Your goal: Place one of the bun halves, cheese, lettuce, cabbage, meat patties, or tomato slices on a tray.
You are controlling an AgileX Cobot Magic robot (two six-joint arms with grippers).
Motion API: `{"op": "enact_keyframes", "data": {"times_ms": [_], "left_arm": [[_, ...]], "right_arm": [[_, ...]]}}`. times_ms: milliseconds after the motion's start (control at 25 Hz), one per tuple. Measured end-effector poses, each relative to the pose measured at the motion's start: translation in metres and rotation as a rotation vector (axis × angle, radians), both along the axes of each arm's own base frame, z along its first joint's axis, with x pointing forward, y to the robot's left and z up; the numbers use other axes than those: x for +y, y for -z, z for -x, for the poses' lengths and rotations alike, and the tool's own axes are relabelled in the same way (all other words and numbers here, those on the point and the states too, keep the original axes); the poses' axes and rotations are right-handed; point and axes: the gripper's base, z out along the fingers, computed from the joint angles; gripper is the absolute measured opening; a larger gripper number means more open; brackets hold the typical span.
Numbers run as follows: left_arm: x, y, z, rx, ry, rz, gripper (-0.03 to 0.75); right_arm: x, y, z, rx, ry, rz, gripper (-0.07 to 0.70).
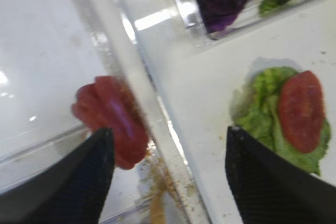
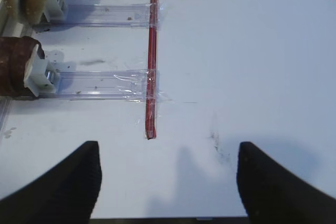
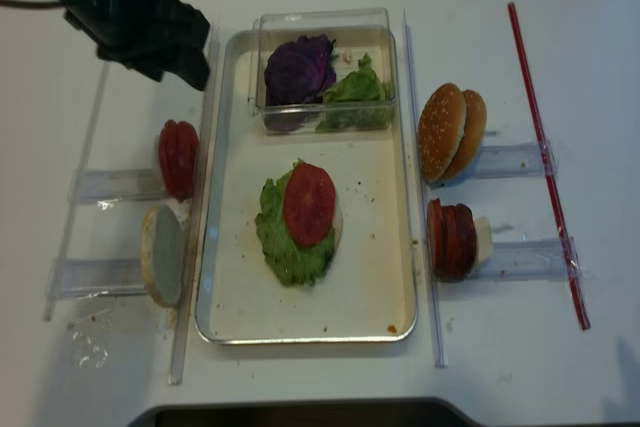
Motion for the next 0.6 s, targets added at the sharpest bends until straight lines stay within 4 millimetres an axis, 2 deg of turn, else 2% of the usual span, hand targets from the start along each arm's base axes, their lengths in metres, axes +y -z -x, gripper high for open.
{"op": "enact_keyframes", "data": {"times_ms": [240, 440, 600], "left_arm": [[0.016, 0.002, -0.002, -0.005, -0.103, -0.148, 0.421], [0.017, 0.0, -0.001, -0.006, -0.132, -0.152, 0.421], [0.018, -0.011, 0.006, -0.039, -0.136, -0.145, 0.421]], "right_arm": [[0.0, 0.0, 0.0, 0.0, 0.0, 0.0, 0.549], [0.0, 0.0, 0.0, 0.0, 0.0, 0.0, 0.549], [0.0, 0.0, 0.0, 0.0, 0.0, 0.0, 0.549]]}}
